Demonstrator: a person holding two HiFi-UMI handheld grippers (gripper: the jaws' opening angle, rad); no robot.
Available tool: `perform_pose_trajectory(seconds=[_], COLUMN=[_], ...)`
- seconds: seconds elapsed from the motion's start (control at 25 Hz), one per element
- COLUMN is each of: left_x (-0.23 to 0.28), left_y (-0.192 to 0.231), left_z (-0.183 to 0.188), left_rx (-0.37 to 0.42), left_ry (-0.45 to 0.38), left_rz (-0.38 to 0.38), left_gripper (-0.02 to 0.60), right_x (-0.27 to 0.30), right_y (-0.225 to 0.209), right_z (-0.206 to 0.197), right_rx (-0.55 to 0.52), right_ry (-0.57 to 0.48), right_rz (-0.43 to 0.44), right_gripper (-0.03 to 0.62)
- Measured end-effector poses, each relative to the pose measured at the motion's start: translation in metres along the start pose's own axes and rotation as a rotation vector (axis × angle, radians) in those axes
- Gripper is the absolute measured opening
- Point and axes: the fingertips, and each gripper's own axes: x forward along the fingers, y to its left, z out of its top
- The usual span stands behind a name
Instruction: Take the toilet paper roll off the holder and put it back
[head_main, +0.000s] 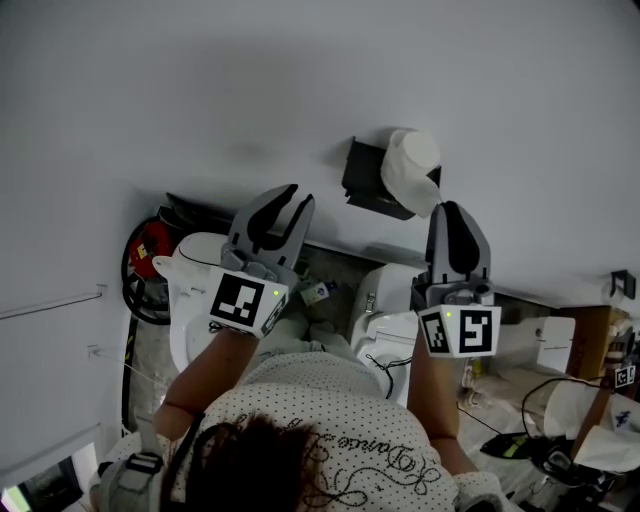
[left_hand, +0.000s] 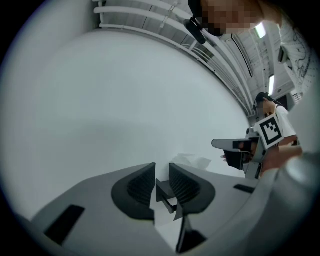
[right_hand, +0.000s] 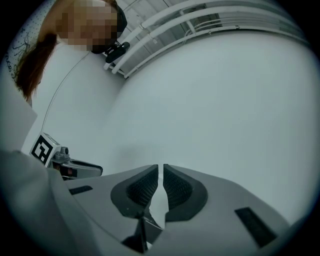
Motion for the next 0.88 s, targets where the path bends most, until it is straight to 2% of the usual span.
perform_pose_trajectory(seconds=[0.32,0.88], left_x=[-0.005,-0.012], left_y=[-0.010,-0.016], left_z=[-0.010,-0.017], left_rx=[-0.051,-0.045], left_ry=[0.019,0.033], left_rz=[-0.012,-0.011], left_gripper=[0.052,0.015], right_x=[-0.018,-0.033], right_y=[0.009,0.007], right_z=[-0.021,-0.028], right_rx=[0.016,0.024], right_ry=[0.055,0.080], right_rz=[0.000,-0.022], right_gripper=[0.021,0.017])
